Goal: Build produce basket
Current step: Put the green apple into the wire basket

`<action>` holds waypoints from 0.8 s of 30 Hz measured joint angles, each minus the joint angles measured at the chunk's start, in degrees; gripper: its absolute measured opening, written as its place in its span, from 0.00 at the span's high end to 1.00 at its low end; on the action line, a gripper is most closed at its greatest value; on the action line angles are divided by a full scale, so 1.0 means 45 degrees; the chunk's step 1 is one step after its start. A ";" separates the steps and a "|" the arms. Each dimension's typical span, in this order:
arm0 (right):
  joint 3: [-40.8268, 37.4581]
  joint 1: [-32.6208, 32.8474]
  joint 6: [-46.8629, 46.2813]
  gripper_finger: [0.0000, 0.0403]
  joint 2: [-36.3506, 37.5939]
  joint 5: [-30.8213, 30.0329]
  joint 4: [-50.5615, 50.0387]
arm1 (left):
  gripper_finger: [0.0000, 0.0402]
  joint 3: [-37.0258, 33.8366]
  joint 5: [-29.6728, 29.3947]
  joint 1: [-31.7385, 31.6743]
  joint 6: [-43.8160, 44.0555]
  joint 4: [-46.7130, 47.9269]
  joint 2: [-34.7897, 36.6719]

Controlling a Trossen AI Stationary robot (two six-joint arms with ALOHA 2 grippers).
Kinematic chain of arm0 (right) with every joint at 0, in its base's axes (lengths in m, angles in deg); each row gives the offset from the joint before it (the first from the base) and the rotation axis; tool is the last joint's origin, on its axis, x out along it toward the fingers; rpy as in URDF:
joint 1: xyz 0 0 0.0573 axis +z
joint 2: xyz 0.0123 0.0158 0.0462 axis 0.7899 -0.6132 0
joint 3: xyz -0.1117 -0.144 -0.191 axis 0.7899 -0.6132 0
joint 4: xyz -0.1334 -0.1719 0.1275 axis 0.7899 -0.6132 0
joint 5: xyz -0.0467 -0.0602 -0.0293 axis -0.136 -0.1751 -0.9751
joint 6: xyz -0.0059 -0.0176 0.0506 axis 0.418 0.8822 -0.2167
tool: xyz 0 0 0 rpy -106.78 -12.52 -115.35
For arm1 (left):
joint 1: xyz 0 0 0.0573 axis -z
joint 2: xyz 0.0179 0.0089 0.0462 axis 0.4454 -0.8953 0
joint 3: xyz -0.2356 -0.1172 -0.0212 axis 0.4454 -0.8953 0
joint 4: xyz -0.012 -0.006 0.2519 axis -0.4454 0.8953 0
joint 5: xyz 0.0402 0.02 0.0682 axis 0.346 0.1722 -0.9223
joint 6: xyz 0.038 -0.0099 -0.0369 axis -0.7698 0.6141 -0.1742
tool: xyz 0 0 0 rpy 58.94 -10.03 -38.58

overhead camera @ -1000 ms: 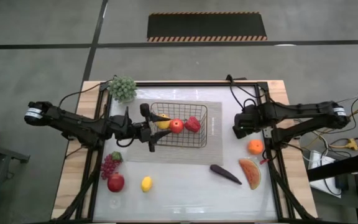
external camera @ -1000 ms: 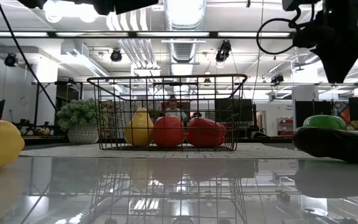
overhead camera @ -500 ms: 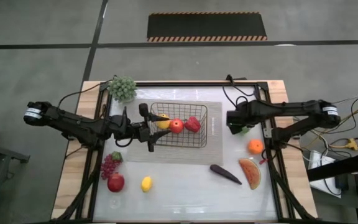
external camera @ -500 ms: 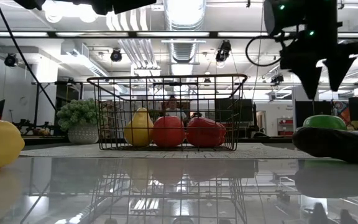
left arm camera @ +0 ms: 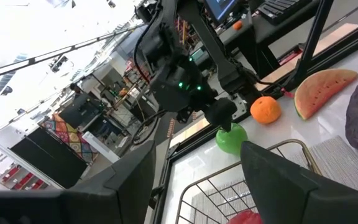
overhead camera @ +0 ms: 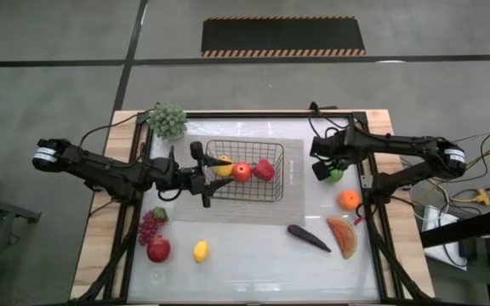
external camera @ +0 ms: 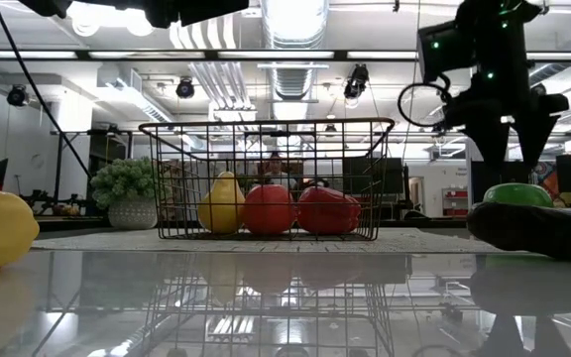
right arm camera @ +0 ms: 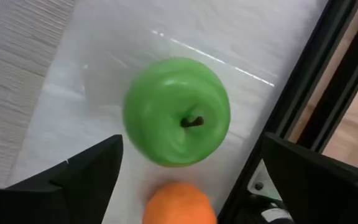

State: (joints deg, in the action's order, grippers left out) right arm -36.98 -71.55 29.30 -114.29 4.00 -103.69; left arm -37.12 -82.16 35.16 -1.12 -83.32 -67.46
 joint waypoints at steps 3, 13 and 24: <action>-0.0172 -0.0536 0.0635 0.09 -0.0032 0.0517 0.0474 | 0.46 -0.0005 0.0002 0.0000 0.0005 0.0000 0.0000; -0.1324 -0.1646 0.1629 0.09 -0.0033 0.1607 0.1508 | 0.46 -0.0046 0.0000 0.0000 0.0024 0.0000 0.0000; -0.1810 -0.1648 0.1565 0.24 -0.0019 0.2141 0.2604 | 0.46 -0.0061 0.0000 0.0000 0.0024 0.0007 0.0000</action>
State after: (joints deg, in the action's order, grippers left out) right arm -45.13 -78.96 36.35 -114.38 13.64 -91.97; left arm -37.40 -82.17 35.16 -1.01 -83.29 -67.46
